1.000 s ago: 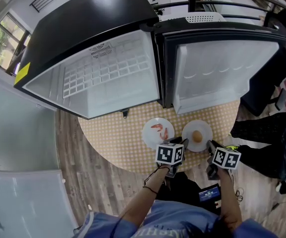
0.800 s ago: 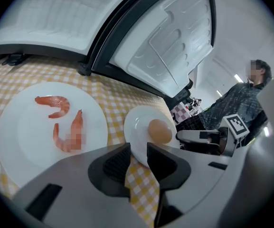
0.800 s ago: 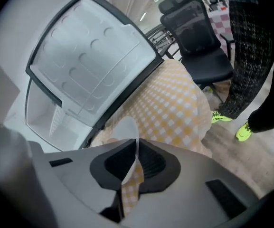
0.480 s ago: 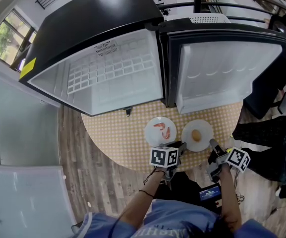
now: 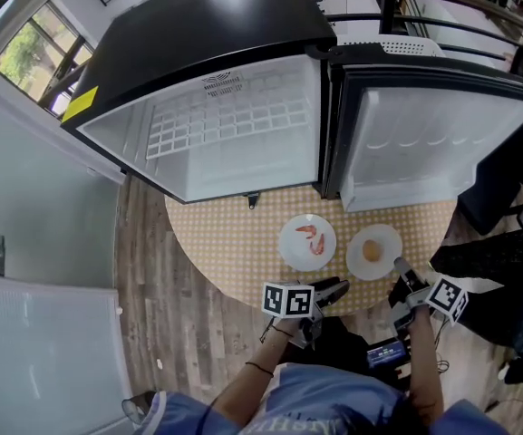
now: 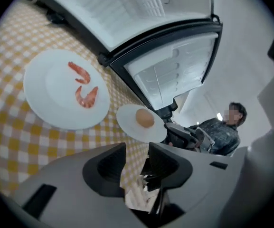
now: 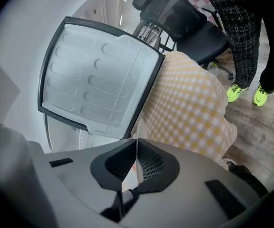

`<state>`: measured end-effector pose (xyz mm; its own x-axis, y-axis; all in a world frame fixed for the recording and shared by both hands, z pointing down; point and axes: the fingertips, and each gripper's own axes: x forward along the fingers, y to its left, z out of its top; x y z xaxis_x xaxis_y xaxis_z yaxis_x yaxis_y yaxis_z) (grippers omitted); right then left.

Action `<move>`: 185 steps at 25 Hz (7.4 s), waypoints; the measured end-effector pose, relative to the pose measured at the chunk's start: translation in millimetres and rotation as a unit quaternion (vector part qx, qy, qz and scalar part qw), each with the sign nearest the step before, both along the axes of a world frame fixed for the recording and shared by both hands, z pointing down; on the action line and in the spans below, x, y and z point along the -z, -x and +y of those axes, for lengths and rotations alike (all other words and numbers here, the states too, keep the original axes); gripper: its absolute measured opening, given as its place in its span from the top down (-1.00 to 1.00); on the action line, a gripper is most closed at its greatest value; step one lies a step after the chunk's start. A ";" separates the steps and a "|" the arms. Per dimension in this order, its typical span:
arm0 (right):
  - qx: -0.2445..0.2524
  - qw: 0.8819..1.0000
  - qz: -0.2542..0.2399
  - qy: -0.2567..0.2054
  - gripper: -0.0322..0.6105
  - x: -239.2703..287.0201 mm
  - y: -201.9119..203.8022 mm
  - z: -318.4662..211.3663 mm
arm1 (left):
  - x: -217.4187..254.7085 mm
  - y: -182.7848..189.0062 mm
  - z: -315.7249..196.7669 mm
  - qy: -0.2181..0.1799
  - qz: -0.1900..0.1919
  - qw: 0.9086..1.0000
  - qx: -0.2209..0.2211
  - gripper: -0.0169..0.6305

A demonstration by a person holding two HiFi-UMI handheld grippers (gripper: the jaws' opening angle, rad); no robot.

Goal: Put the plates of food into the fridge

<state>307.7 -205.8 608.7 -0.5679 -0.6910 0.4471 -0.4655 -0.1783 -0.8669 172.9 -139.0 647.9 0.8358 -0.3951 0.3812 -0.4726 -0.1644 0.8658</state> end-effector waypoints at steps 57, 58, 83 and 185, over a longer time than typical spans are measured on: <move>0.228 0.972 0.021 -0.043 0.82 67.2 266.4 -23.9 | 90.1 240.8 -33.0 -0.083 -0.013 0.965 0.247 0.72; 0.227 0.973 0.022 -0.043 0.82 66.0 274.3 -27.2 | 90.4 248.8 -36.7 -0.086 -0.014 0.966 0.245 0.72; 0.223 0.962 0.136 -0.078 0.78 0.2 412.2 -161.4 | 46.1 378.2 -162.3 -0.094 -0.097 0.961 0.240 0.71; 0.306 0.871 0.159 -0.349 0.77 146.5 270.6 310.8 | 187.7 204.8 260.5 -0.330 -0.239 0.899 0.163 0.71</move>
